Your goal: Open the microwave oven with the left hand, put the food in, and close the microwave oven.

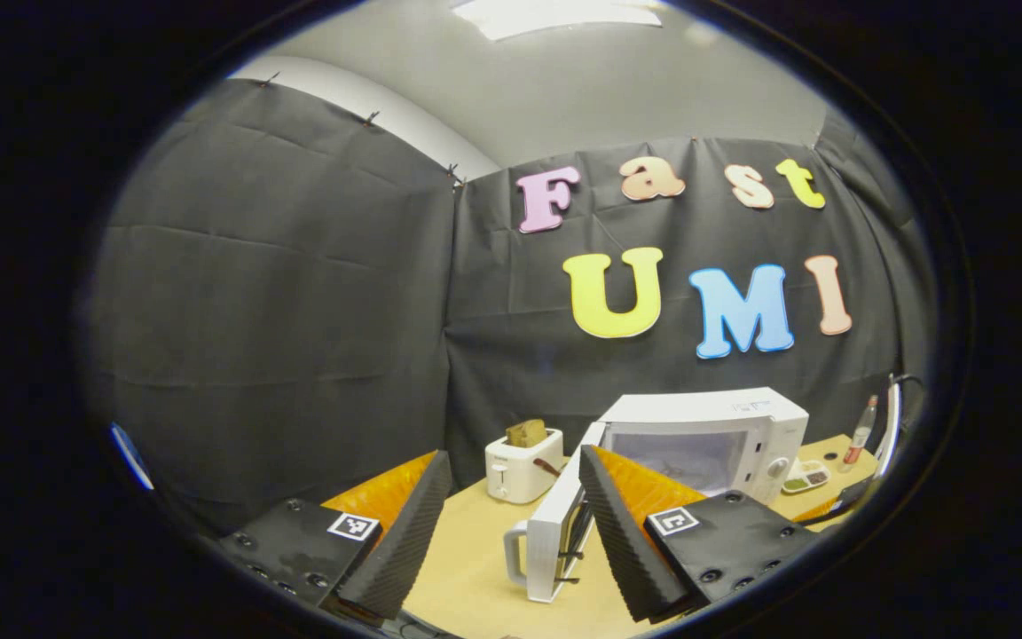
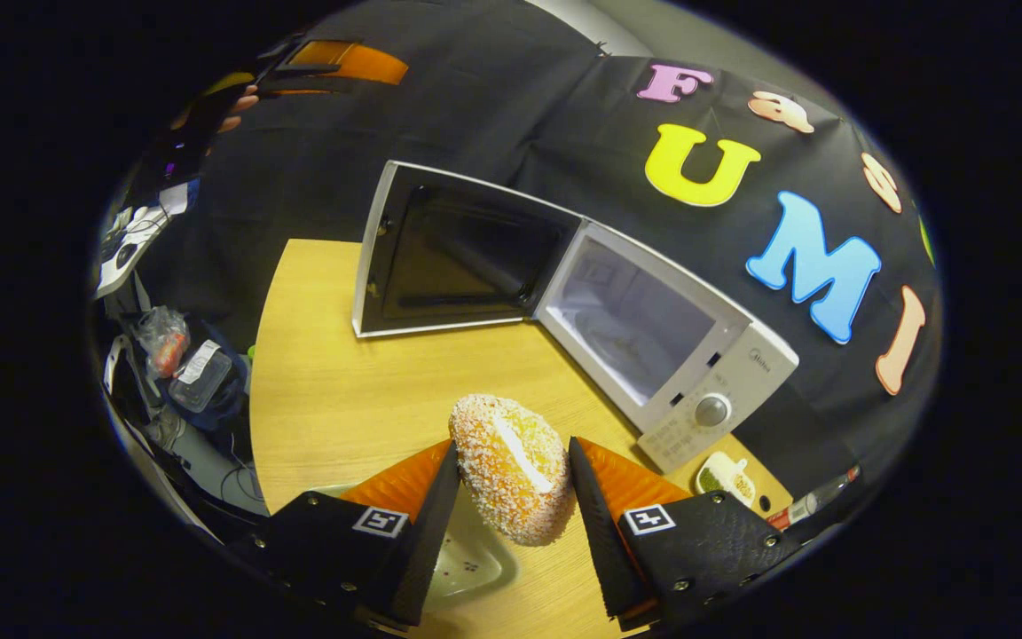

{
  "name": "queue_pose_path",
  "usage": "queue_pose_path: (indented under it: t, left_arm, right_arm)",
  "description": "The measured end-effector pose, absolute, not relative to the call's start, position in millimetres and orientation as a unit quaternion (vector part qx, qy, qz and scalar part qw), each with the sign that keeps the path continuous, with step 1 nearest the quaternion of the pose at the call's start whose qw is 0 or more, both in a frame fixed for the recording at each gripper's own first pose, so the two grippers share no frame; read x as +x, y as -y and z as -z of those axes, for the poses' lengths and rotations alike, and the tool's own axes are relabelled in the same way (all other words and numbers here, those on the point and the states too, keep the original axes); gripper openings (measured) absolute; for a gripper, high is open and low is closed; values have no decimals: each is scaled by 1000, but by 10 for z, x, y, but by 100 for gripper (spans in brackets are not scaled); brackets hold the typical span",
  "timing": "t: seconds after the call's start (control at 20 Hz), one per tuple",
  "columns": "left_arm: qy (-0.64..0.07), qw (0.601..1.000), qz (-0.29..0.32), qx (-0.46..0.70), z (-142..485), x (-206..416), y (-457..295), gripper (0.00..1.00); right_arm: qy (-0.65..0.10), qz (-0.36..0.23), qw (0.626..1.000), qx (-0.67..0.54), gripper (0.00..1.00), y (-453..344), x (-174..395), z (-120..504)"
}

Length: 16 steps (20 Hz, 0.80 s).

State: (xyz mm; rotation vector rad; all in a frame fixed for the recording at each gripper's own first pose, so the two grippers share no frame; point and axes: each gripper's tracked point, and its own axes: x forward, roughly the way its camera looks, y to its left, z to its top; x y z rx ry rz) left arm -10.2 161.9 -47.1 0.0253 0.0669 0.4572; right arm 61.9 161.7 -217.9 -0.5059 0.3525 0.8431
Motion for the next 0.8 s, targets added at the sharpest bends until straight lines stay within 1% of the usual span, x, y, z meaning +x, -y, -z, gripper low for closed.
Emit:
queue_pose_path:
  t: [0.2, 0.35, 0.4, 0.55, 0.8]
  left_arm:
    - [-23, 974, -225, 9, 437, 2, -1811, 93]
    - [-13, 973, -231, 6, 397, 43, -1976, 96]
    - [-11, 972, -234, 6, 398, 54, -2033, 93]
    - [-9, 970, -243, 7, 410, 65, -2210, 94]
    - [-13, 965, -261, 14, 458, 97, -2521, 93]
  right_arm:
    - [-127, -375, 883, -251, 73, -1738, 967, 1861]
    - [-104, -363, 888, -262, 74, -1854, 1198, 1733]
    - [-100, -362, 889, -264, 74, -1902, 1268, 1707]
    - [-87, -355, 889, -276, 74, -2062, 1498, 1686]
    - [-73, -340, 892, -290, 74, -2334, 1897, 1711]
